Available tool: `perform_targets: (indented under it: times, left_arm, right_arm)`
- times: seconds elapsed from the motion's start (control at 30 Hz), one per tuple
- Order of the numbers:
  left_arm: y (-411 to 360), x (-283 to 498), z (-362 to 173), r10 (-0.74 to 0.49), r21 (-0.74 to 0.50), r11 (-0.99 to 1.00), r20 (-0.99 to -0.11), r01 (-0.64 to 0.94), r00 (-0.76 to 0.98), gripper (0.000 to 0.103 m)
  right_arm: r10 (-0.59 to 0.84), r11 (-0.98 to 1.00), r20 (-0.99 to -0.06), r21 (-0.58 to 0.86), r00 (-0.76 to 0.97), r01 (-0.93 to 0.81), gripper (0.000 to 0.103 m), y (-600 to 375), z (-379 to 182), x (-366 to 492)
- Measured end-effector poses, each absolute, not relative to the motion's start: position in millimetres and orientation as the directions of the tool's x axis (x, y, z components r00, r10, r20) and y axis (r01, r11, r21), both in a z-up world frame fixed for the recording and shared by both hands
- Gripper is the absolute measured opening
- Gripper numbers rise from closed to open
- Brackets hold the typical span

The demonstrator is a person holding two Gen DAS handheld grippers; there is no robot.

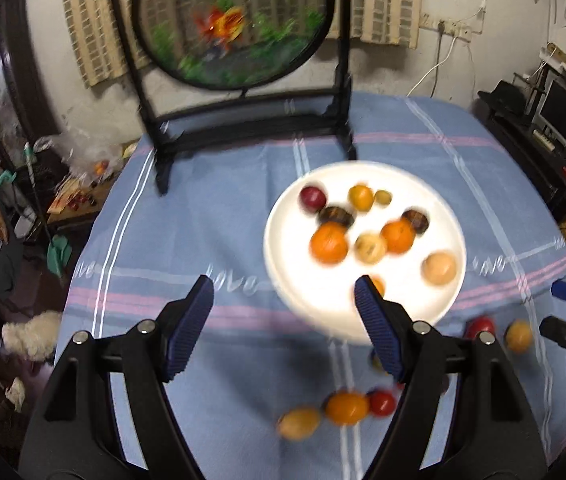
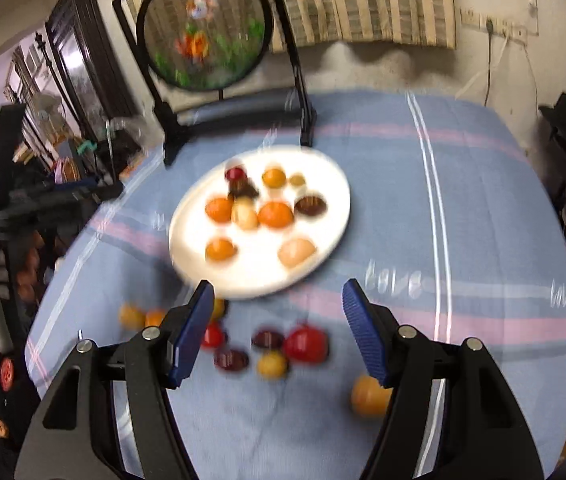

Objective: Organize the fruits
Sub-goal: 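Grasp a brown pear-like fruit with the left gripper while the right gripper grasps an orange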

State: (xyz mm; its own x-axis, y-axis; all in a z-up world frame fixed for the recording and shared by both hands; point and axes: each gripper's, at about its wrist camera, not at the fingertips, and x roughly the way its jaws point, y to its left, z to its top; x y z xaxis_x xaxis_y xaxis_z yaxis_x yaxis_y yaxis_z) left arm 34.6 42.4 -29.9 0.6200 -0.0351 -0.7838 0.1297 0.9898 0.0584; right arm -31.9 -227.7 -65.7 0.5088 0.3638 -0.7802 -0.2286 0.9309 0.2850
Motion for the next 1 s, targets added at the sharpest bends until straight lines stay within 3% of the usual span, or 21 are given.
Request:
perform_targets:
  times: [0.23,0.4,0.63,0.7,0.73,0.77,1.0]
  left_arm:
    - [57.3,-26.7,-82.7,-0.084,0.059,0.969,-0.833,0.238,0.547,0.075]
    - [42.8,-52.7,-121.9,-0.119,0.102,0.916,-0.853,0.387,0.508,0.075]
    - [45.0,-35.9,-154.1,-0.156,0.060,0.911,-0.865,0.408,0.476,0.074]
    - [43.4,-29.9,-156.1,-0.164,0.063,0.903,-0.864,0.425,0.476,0.066]
    - [43.2,-26.7,-157.3,-0.167,0.060,0.898,-0.869,0.436,0.465,0.048]
    - [43.1,-24.1,-159.4,-0.164,0.060,0.896,-0.876,0.441,0.454,0.038]
    - [61.8,-23.5,-150.0,-0.198,-0.005,0.913,-0.880,0.408,0.433,0.037]
  right_arm:
    - [0.386,0.922,-0.848,0.338,0.364,-0.190,0.067,-214.6,-120.8,-74.0]
    - [0.394,0.914,-0.858,0.327,0.331,-0.239,0.067,-197.2,-124.2,-83.5]
    - [0.405,0.901,-0.856,0.316,0.320,-0.296,0.067,-171.8,-116.5,-77.9]
    - [0.410,0.897,-0.857,0.316,0.312,-0.310,0.067,-165.7,-116.2,-73.9]
    - [0.412,0.893,-0.858,0.315,0.306,-0.321,0.067,-161.4,-116.1,-70.9]
    - [0.414,0.890,-0.859,0.313,0.302,-0.331,0.067,-157.1,-115.7,-68.5]
    - [0.419,0.853,-0.858,0.260,0.297,-0.452,0.068,-112.5,-110.5,-40.1]
